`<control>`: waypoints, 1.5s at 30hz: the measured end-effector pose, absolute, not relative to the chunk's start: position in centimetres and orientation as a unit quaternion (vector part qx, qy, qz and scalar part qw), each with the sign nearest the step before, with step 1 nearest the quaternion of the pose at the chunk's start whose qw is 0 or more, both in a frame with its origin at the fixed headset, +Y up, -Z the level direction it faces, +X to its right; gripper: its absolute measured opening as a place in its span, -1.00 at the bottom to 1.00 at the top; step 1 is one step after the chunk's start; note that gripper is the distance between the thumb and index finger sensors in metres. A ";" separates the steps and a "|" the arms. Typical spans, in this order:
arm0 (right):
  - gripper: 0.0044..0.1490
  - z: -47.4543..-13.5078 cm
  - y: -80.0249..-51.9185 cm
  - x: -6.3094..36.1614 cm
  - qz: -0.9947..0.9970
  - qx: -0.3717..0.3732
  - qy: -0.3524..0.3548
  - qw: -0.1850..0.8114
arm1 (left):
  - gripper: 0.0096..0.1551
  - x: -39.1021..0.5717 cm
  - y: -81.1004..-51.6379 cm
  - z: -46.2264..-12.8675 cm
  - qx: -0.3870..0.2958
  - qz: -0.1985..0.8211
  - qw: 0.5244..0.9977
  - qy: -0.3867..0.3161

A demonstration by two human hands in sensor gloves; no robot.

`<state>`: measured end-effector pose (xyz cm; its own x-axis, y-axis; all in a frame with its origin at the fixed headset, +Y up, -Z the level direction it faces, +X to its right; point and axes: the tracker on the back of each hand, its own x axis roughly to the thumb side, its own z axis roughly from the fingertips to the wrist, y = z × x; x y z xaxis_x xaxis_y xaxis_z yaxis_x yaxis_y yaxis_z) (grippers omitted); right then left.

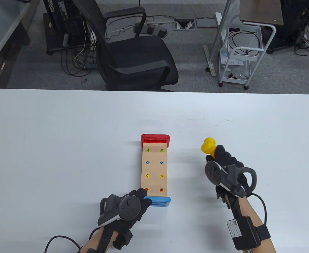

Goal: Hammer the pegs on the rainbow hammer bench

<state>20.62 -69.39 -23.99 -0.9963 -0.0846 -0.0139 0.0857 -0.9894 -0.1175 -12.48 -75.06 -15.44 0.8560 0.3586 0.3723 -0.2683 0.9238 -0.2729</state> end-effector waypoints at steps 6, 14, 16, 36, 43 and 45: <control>-0.10 -23.4 -72.2 26.4 -0.997 0.073 -0.025 0.019 | -0.19 -12.5 -75.0 -15.4 -0.106 0.164 0.957 -0.212; -0.19 -21.8 -75.4 31.3 -0.988 0.146 -0.055 0.013 | -0.19 -12.5 -75.0 -15.4 -0.105 0.164 0.958 -0.212; -0.18 -21.6 -76.1 32.2 -0.983 0.171 -0.064 0.007 | -0.19 -12.5 -75.1 -15.4 -0.103 0.163 0.958 -0.212; -0.16 -22.2 -78.9 33.0 -0.973 0.214 -0.079 0.043 | -0.19 -12.5 -75.1 -15.4 -0.103 0.164 0.958 -0.213; -0.15 -22.3 -79.2 32.4 -0.971 0.208 -0.096 0.062 | -0.19 -12.5 -75.1 -15.3 -0.102 0.164 0.958 -0.213; -0.14 -22.3 -79.2 32.3 -0.971 0.207 -0.099 0.066 | -0.19 -12.5 -75.1 -15.3 -0.102 0.164 0.958 -0.212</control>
<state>32.31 -79.20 -22.32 -0.9054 -0.1698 -0.3892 0.0880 -0.9717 0.2192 -12.48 -75.06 -15.34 0.8563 0.3567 0.3735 -0.2699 0.9256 -0.2652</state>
